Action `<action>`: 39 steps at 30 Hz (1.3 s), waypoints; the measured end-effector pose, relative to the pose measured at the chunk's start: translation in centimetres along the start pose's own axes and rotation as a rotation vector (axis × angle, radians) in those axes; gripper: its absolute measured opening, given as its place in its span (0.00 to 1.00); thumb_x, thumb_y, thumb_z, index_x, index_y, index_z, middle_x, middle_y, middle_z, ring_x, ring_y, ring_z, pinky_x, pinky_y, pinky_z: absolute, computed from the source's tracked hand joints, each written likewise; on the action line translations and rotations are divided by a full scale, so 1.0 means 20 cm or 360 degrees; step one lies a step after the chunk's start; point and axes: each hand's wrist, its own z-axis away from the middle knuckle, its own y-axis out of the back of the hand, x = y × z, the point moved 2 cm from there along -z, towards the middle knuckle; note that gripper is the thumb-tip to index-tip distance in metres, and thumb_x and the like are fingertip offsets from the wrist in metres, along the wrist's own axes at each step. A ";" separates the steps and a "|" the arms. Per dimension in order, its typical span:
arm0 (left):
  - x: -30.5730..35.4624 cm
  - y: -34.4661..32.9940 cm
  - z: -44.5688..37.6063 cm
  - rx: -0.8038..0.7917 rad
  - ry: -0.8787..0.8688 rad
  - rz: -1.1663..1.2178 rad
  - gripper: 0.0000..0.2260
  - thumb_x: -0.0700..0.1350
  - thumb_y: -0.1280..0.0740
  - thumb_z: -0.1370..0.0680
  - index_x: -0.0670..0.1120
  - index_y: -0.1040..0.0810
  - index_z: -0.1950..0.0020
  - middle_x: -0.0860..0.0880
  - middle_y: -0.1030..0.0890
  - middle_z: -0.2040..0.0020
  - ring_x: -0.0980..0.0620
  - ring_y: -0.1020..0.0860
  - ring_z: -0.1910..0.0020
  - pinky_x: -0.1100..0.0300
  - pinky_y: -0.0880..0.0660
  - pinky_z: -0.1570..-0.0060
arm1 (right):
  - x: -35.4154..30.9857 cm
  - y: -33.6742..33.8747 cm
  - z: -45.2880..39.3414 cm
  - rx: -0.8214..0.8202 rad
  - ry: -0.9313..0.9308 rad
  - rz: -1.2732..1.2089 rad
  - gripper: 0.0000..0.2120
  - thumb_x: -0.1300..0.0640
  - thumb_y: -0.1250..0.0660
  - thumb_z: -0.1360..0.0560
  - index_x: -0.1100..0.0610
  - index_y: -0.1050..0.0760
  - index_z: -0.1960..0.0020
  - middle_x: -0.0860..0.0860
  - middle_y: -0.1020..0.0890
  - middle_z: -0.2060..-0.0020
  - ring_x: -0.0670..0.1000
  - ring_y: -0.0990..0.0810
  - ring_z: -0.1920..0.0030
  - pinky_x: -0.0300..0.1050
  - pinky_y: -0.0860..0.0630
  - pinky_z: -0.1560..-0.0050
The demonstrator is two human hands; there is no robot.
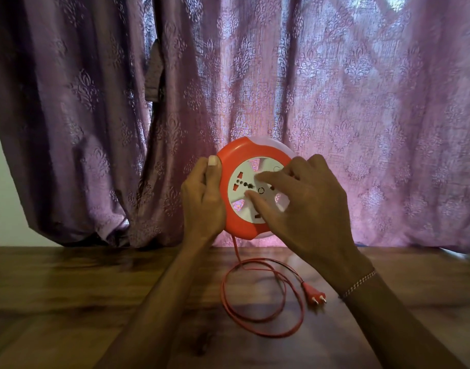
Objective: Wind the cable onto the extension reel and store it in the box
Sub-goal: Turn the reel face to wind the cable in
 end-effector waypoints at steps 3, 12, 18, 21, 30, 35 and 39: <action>0.00 0.00 0.00 -0.0004 0.0024 0.0032 0.21 0.54 0.43 0.16 0.37 0.26 0.54 0.40 0.18 0.60 0.43 0.19 0.62 0.40 0.21 0.60 | 0.02 0.01 -0.02 -0.0140 0.0205 -0.0153 0.07 0.55 0.29 0.25 0.53 0.16 0.49 0.51 0.18 0.47 0.56 0.26 0.48 0.55 0.25 0.51; 0.00 0.00 -0.01 -0.0013 0.0019 0.0061 0.17 0.53 0.43 0.16 0.45 0.26 0.58 0.53 0.20 0.64 0.55 0.22 0.63 0.52 0.24 0.64 | 0.02 0.01 -0.02 -0.0633 0.0330 -0.0135 0.27 0.70 0.25 0.35 0.45 0.17 0.43 0.53 0.25 0.31 0.60 0.29 0.37 0.60 0.24 0.42; 0.01 0.00 0.00 0.0003 -0.0006 0.0027 0.19 0.53 0.43 0.16 0.40 0.26 0.57 0.43 0.20 0.62 0.44 0.21 0.63 0.44 0.22 0.62 | 0.02 0.01 -0.03 -0.0486 0.0425 0.0143 0.16 0.55 0.32 0.26 0.39 0.17 0.43 0.51 0.23 0.33 0.59 0.28 0.44 0.54 0.29 0.51; 0.01 0.00 0.00 0.0006 -0.0034 -0.0017 0.21 0.54 0.43 0.16 0.37 0.25 0.54 0.36 0.20 0.59 0.38 0.20 0.60 0.39 0.22 0.59 | 0.02 0.01 -0.02 -0.0427 0.0396 0.0224 0.15 0.54 0.33 0.25 0.36 0.18 0.43 0.51 0.21 0.36 0.60 0.27 0.50 0.52 0.31 0.56; 0.02 0.00 0.00 -0.0032 -0.0081 -0.0048 0.18 0.52 0.43 0.15 0.41 0.26 0.58 0.54 0.24 0.66 0.58 0.26 0.67 0.51 0.26 0.64 | -0.01 -0.02 0.02 -0.0377 0.0029 0.0147 0.27 0.52 0.30 0.31 0.36 0.26 0.34 0.55 0.21 0.49 0.58 0.22 0.51 0.54 0.24 0.54; 0.02 0.01 -0.01 -0.0004 -0.0060 -0.0045 0.17 0.52 0.43 0.15 0.44 0.29 0.60 0.50 0.25 0.65 0.52 0.27 0.65 0.44 0.26 0.63 | -0.02 -0.02 0.02 -0.0180 -0.0153 0.0089 0.26 0.35 0.34 0.28 0.40 0.25 0.32 0.52 0.18 0.60 0.55 0.20 0.60 0.47 0.24 0.60; 0.02 0.00 0.00 -0.0007 -0.0026 -0.0086 0.18 0.54 0.44 0.16 0.45 0.27 0.59 0.50 0.21 0.65 0.49 0.22 0.65 0.46 0.23 0.63 | -0.01 -0.02 0.01 -0.0135 -0.0180 0.0087 0.28 0.30 0.37 0.28 0.45 0.21 0.35 0.49 0.15 0.64 0.54 0.21 0.63 0.45 0.25 0.60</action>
